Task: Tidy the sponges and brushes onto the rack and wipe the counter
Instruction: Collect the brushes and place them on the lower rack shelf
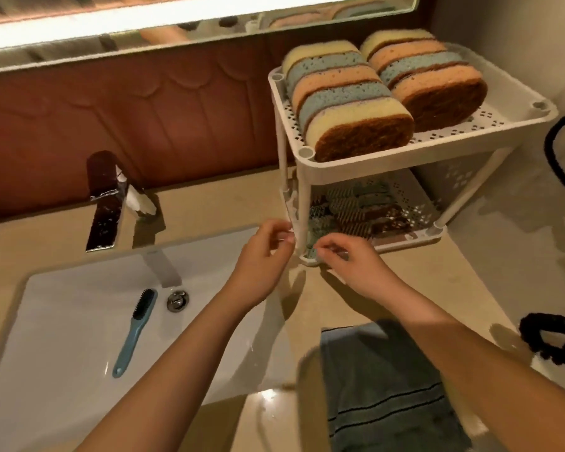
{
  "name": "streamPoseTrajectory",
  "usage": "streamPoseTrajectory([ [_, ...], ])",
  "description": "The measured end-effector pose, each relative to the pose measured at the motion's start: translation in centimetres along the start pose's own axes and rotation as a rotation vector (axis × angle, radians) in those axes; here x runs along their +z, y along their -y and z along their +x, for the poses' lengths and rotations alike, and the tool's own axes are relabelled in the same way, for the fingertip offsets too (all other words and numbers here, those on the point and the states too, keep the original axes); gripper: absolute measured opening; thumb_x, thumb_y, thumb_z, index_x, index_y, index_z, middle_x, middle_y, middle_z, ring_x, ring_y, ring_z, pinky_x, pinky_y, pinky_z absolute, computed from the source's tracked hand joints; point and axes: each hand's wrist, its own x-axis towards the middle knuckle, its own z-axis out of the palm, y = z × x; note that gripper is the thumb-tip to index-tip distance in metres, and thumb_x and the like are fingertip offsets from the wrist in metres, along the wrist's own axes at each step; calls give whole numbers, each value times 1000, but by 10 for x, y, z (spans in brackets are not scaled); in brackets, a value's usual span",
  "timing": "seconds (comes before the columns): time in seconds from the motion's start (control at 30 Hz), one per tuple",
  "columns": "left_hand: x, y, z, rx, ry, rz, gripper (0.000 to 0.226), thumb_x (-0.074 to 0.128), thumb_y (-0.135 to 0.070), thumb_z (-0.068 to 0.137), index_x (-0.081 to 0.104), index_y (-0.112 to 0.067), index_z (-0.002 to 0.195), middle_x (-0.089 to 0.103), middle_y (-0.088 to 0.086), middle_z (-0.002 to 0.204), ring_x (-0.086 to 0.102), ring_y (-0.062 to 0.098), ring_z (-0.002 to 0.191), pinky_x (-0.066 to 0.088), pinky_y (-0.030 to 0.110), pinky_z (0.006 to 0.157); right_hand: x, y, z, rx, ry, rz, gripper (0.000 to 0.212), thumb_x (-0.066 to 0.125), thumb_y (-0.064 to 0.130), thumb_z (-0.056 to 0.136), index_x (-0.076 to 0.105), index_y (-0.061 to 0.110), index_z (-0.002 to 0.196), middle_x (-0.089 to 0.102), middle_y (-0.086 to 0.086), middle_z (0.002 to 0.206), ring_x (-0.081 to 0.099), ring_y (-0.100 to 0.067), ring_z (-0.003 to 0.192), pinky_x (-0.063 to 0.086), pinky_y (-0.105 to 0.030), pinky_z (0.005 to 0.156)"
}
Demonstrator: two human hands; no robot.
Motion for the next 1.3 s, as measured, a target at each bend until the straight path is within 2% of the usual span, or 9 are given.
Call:
streamPoseTrajectory([
  [0.13,-37,15,-37,-32,149,-54,15,45,-13,96,58,-13,103,65,3,94,65,13,88,50,19,80,36,20,-3,-18,118,2,17,56,17,92,66,15,105,66,3,93,61,-13,90,48,-26,82],
  [0.23,-74,35,-70,-95,117,-47,15,44,-18,97,58,-22,99,66,-1,96,65,10,91,49,13,78,70,38,-1,-52,253,-47,16,56,18,91,66,17,104,65,10,89,62,-9,87,48,-24,82],
  [0.33,-109,58,-98,-193,85,-33,14,44,-20,97,57,-25,99,66,-3,98,64,8,93,49,18,84,99,53,3,-42,344,-76,13,55,18,92,65,23,100,65,9,94,63,-15,91,50,-28,84],
  [0.47,-162,85,-133,-293,-18,-4,16,43,-19,98,57,-18,106,65,-1,101,63,10,95,47,13,78,147,77,8,-34,443,-80,14,54,18,92,63,29,90,67,2,95,64,-22,91,51,-34,83],
  [0.8,-294,171,-236,-523,-304,64,13,45,-17,97,57,-18,101,62,0,97,61,20,93,47,29,82,298,154,15,-141,724,-220,15,49,17,94,63,19,99,65,-3,94,62,-23,89,49,-35,86],
  [0.9,-328,199,-263,-611,-393,138,12,47,-20,95,59,-19,97,64,0,96,60,20,89,48,28,75,339,175,20,-182,766,-277,15,51,19,92,64,21,100,65,5,93,61,-14,89,47,-29,85],
  [1.1,-383,245,-310,-816,-652,250,23,52,-24,93,59,-9,109,61,8,107,56,24,98,41,29,79,424,209,29,-257,845,-375,17,52,15,91,67,10,96,64,0,93,57,-14,83,43,-25,75],
  [1.2,-406,264,-331,-863,-789,256,25,56,-21,90,60,-5,107,60,16,109,58,30,98,46,35,83,468,225,35,-290,847,-435,19,53,19,89,68,6,93,65,-2,91,59,-18,85,45,-31,78],
  [1.3,-424,280,-353,-955,-923,289,29,59,-26,86,58,-9,109,56,15,114,55,33,103,46,39,87,515,245,42,-306,823,-508,21,54,21,87,68,6,92,66,-2,89,61,-22,87,50,-34,80],
])
